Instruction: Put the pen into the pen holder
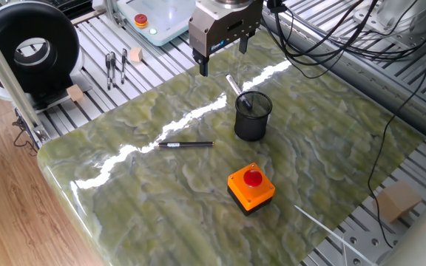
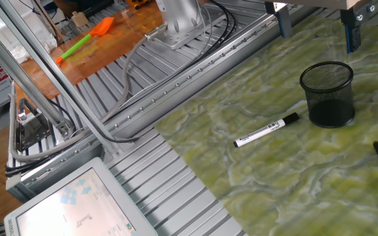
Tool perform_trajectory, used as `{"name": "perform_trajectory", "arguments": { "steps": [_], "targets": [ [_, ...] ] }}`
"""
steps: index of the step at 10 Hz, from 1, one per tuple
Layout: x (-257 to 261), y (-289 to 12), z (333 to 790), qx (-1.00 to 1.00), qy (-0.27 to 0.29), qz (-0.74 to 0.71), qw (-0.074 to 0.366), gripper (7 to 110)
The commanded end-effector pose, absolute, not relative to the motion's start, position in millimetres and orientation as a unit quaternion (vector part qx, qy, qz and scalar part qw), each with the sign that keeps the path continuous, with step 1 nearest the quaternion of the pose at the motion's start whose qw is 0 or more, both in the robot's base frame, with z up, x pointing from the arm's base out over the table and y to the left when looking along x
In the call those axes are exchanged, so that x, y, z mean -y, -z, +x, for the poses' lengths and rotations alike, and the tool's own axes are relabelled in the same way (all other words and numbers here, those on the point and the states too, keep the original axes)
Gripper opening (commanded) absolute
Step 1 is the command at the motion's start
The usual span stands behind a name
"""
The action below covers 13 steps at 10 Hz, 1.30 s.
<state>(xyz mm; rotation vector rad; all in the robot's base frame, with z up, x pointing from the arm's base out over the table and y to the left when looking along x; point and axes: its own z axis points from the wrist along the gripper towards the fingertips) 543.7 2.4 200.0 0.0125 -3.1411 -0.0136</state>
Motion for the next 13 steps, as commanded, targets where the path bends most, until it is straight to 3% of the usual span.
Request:
{"name": "perform_trajectory", "arguments": {
  "steps": [1, 2, 13],
  "targets": [
    [-20.4, -213.8, 626.7, 0.985, 0.041, -0.028, -0.167, 109],
    [-20.2, -212.0, 628.3, 0.984, 0.041, -0.027, -0.169, 7],
    [-18.6, -208.4, 631.2, 0.984, 0.039, -0.028, -0.174, 7]
  ]
}}
